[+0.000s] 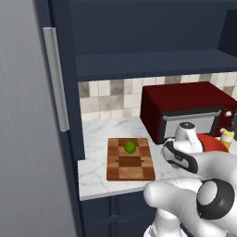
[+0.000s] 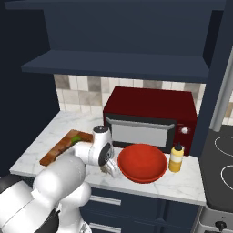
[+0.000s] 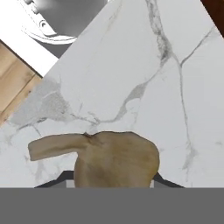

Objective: Open the cabinet. Place the bowl and condiment on the counter. Then place the lime and garlic on the cutting board.

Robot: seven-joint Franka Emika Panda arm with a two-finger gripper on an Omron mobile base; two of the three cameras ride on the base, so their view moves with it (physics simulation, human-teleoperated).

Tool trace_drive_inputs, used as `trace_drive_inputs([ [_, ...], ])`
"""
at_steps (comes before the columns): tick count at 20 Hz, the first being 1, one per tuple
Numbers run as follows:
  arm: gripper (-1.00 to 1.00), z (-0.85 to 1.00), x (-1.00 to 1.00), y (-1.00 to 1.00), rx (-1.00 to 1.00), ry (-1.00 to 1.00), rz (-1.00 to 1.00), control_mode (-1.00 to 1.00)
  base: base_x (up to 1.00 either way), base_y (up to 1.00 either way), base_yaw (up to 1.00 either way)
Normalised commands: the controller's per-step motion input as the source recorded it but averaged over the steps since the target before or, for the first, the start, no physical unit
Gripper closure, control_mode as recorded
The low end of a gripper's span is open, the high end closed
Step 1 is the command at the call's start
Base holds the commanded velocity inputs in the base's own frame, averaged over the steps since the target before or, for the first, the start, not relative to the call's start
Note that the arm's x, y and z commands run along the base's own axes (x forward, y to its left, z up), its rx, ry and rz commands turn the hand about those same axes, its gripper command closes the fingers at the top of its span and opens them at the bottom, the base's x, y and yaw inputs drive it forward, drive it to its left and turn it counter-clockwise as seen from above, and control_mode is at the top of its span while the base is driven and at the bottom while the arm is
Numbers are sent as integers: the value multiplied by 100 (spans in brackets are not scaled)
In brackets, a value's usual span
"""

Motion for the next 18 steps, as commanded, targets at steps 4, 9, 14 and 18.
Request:
trace_drive_inputs([
  [4,100,38,0,19,0,-3,0,-100,0,0,0],
  [9,100,32,0,28,0,0,0,-100,0,0,0],
  [14,100,22,0,42,0,0,0,-100,0,0,0],
  [18,100,15,3,49,0,0,0,-100,0,0,0],
])
